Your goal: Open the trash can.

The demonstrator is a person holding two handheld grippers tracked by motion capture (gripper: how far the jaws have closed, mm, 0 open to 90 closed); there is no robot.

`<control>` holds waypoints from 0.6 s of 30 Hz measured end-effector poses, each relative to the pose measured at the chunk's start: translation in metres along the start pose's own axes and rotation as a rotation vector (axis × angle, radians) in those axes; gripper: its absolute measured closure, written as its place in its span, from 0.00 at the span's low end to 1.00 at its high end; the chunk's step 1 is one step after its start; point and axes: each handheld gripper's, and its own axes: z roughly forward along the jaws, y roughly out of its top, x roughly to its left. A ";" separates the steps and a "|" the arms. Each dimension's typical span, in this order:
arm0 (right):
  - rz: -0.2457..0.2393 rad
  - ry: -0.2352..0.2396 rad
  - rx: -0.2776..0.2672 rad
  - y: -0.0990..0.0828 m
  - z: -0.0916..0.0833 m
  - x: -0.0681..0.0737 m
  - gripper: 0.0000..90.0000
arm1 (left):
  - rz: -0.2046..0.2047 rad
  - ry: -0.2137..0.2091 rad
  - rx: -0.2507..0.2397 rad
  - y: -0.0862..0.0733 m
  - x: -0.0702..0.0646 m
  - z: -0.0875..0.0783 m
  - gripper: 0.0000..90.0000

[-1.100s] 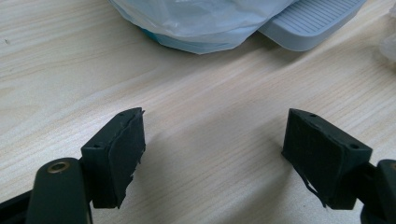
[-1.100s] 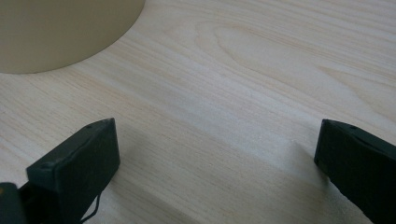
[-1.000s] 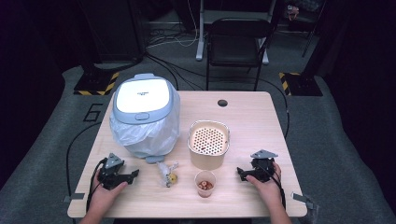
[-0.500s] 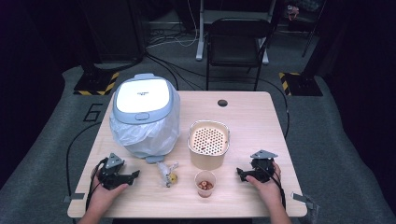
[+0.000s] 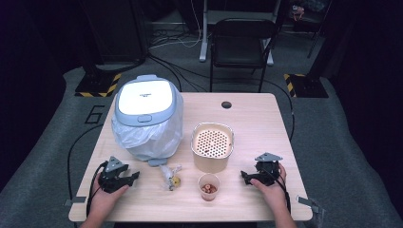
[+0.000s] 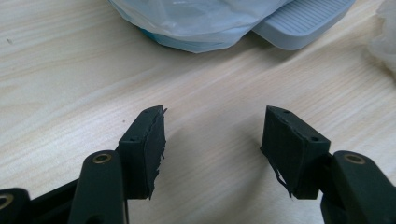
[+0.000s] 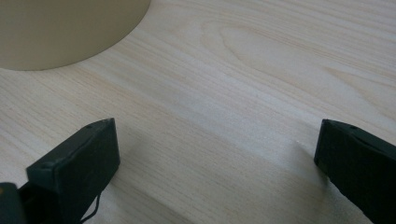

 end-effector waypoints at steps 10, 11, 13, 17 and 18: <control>0.002 0.002 -0.001 0.000 0.000 0.000 0.00 | 0.049 -0.031 -0.067 0.013 -0.024 -0.014 0.69; 0.003 0.002 0.000 0.000 0.000 0.000 0.00 | 0.058 -0.028 -0.055 0.015 -0.024 -0.016 0.69; 0.003 0.002 -0.001 0.000 0.000 0.000 0.00 | 0.027 -0.030 -0.070 0.019 -0.027 -0.018 0.76; 0.003 0.001 -0.001 0.000 0.000 0.000 0.00 | -0.011 -0.028 -0.098 0.030 -0.033 -0.019 0.88; 0.003 0.002 -0.001 0.000 0.000 0.000 0.00 | -0.007 -0.026 -0.098 0.031 -0.035 -0.018 0.93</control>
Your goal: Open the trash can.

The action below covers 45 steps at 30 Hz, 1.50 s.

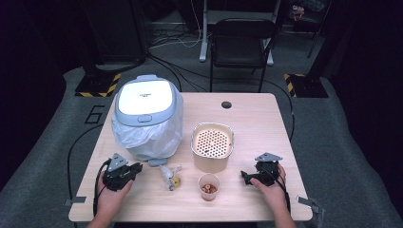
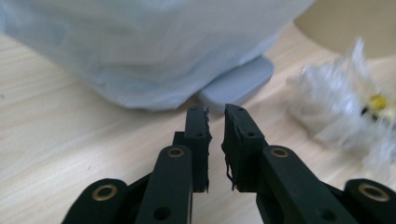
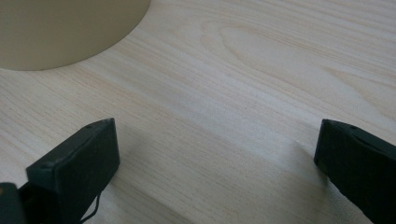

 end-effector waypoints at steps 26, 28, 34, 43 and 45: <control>0.000 0.000 0.000 0.000 0.000 0.000 0.00 | 0.025 0.141 -0.048 0.018 -0.044 0.047 1.00; 0.000 0.000 0.000 0.000 0.000 0.000 0.00 | 0.007 0.138 -0.051 0.018 -0.044 0.047 1.00; 0.000 0.000 0.000 0.000 0.000 0.000 0.00 | -0.099 0.160 -0.075 0.014 -0.044 0.055 1.00; 0.000 0.000 0.000 0.000 0.000 0.000 0.00 | -0.031 0.213 -0.090 0.004 -0.048 0.058 0.99; 0.000 -0.001 0.000 0.000 0.000 0.000 0.00 | -0.042 0.217 -0.106 0.002 -0.050 0.059 0.99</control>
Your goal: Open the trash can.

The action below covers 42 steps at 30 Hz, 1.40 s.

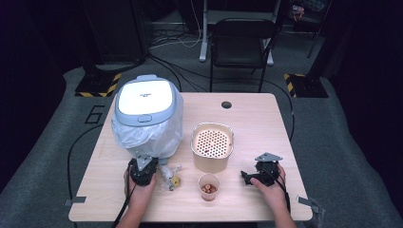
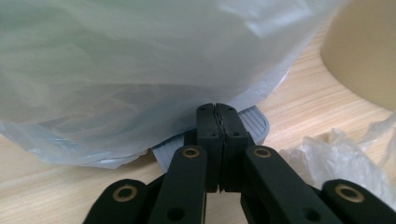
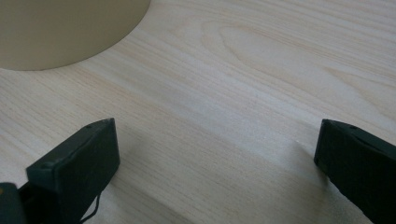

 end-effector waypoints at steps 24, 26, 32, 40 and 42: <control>0.002 -0.003 0.001 0.000 0.000 0.000 0.00 | 0.031 -0.015 0.063 -0.003 0.004 0.008 1.00; 0.002 -0.003 0.000 0.000 0.000 0.000 0.00 | 0.033 -0.016 0.063 -0.003 0.004 0.008 1.00; 0.002 -0.002 0.000 0.000 0.000 0.000 0.00 | 0.054 -0.011 0.059 -0.004 -0.002 0.008 1.00; 0.004 0.014 0.000 0.000 0.000 0.003 0.00 | 0.031 -0.052 0.057 -0.004 0.008 0.008 1.00; 0.000 0.013 0.001 0.000 -0.001 0.002 0.00 | 0.013 -0.064 0.052 -0.004 0.009 0.009 1.00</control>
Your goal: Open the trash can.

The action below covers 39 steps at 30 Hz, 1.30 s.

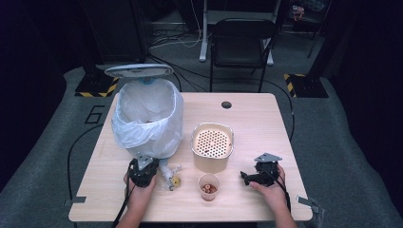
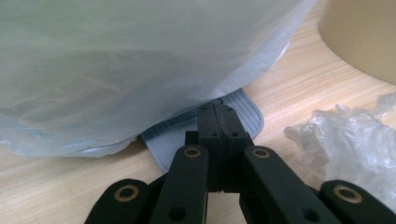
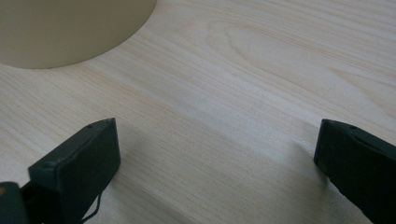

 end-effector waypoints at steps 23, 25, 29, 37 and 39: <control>-0.109 0.327 -0.151 0.036 -0.073 0.069 0.16 | 0.037 0.038 0.010 0.000 -0.010 0.000 1.00; -0.127 0.354 -0.155 0.037 -0.074 0.076 0.16 | 0.044 0.042 0.016 0.000 -0.010 0.000 1.00; -0.184 0.418 -0.162 0.042 -0.073 0.104 0.14 | 0.075 0.063 0.012 0.000 -0.013 0.000 1.00; -0.227 0.424 -0.117 0.044 -0.059 0.125 0.11 | 0.055 0.046 0.017 0.000 -0.011 0.000 1.00; -0.239 0.428 -0.110 0.045 -0.054 0.128 0.11 | 0.047 0.043 0.010 0.000 -0.011 0.001 1.00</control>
